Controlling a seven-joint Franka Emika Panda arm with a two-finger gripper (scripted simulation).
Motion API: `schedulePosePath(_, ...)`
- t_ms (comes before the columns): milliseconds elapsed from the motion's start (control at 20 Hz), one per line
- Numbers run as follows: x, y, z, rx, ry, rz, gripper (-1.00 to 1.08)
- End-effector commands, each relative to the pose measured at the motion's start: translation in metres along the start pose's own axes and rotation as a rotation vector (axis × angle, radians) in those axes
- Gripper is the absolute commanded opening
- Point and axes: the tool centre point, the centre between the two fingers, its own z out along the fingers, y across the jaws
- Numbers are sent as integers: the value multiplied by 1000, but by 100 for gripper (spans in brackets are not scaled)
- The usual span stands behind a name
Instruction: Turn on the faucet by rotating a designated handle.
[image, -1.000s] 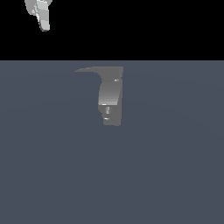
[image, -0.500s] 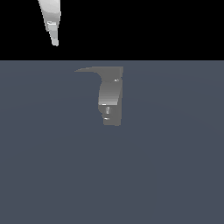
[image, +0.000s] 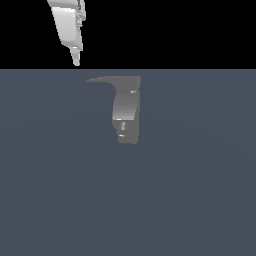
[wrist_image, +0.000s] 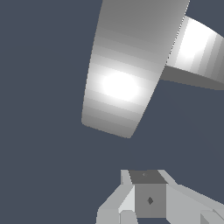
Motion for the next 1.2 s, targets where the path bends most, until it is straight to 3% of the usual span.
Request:
schedulePosePath(0, 9, -16, 10, -1, 3, 68, -100)
schedulePosePath(550, 52, -71, 43, -3, 10, 314, -100)
schedulePosePath(1150, 75, -90, 55, -3, 9, 419, -100)
